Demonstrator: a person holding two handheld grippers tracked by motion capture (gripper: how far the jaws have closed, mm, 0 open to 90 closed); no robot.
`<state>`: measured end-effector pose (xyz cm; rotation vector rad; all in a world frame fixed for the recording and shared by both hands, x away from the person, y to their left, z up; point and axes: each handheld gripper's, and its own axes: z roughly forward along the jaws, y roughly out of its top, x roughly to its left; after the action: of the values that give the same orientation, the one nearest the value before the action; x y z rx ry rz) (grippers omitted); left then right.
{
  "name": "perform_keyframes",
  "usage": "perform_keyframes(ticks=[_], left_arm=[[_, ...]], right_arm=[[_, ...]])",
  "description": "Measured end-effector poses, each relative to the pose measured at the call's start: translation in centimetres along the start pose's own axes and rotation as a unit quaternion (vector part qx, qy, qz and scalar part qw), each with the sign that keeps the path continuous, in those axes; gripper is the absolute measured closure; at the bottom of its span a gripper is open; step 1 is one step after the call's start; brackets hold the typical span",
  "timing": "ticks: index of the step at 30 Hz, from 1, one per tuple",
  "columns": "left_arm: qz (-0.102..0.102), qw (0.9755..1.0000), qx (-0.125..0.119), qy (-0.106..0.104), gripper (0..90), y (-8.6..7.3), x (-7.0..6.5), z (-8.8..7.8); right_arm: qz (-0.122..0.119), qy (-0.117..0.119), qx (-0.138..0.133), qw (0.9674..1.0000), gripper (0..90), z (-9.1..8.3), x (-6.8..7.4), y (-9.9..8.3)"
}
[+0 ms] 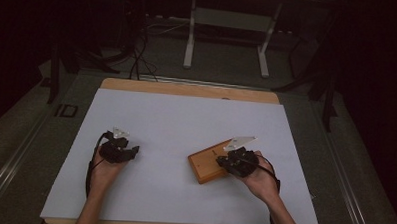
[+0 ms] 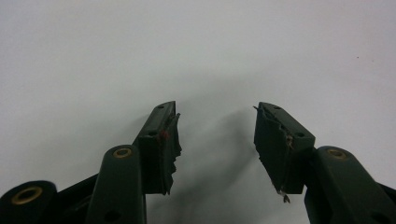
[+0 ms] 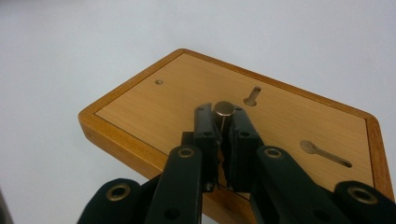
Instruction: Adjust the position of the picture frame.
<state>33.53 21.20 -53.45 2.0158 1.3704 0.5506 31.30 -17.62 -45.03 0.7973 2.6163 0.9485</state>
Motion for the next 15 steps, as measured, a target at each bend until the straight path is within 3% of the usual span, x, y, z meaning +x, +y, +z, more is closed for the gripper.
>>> perform_keyframes(ticks=[8,15], left_arm=[[-0.007,1.0000,-0.004,0.003,49.1,0.0,0.3,-0.2],[-0.004,1.0000,-0.006,0.006,49.0,0.0,0.3,-0.2]], right_arm=[[-0.032,0.028,-0.018,0.9989,84.7,1.1,1.5,2.2],[-0.084,0.073,-0.036,0.9932,84.7,2.8,4.8,4.5]])
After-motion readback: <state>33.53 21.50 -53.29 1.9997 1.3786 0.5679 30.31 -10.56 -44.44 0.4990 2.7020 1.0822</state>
